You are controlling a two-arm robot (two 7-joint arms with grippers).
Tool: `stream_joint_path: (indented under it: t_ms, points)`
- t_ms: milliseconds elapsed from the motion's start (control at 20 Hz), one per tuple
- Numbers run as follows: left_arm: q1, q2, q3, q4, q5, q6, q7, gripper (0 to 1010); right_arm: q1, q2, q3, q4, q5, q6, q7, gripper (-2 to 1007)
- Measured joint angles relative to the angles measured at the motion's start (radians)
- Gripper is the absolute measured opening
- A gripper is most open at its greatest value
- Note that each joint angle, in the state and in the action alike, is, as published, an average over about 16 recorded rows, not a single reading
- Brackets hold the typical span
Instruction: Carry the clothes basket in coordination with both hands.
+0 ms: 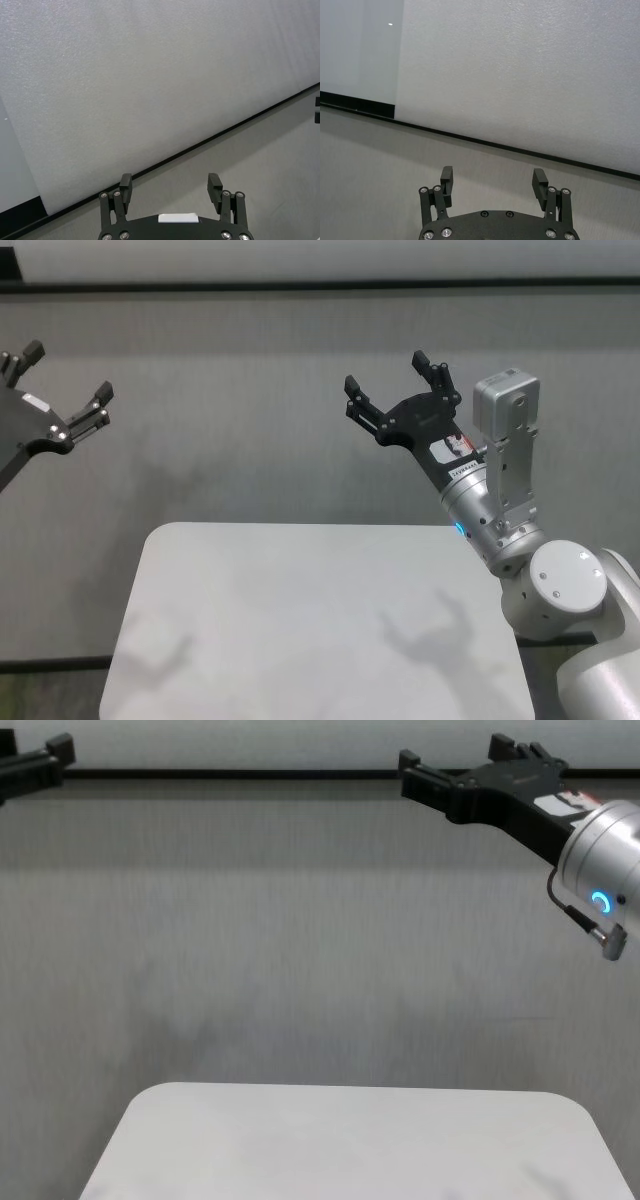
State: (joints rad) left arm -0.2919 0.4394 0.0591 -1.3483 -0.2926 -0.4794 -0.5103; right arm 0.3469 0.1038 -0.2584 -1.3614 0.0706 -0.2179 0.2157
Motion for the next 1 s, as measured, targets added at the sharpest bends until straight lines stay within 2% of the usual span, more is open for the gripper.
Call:
stream_joint_path:
  t_ms: [250, 450, 750, 1000]
  points:
    - [-0.005, 0.001, -0.001, 0.015, 0.006, -0.005, -0.002, 1002, 0.006, -0.002, 0.000, 0.017, 0.001, 0.009, 0.002, 1005]
    - [-0.018, 0.002, 0.000, 0.050, -0.007, -0.005, -0.025, 1002, 0.017, -0.005, 0.000, 0.047, 0.002, 0.025, 0.003, 1005]
    - [-0.057, -0.003, 0.016, 0.137, -0.061, -0.001, -0.097, 1002, 0.040, -0.013, -0.005, 0.112, 0.003, 0.058, 0.010, 1005]
    - [-0.102, -0.016, 0.047, 0.223, -0.120, -0.001, -0.179, 1002, 0.061, -0.019, -0.012, 0.172, 0.004, 0.086, 0.019, 1005]
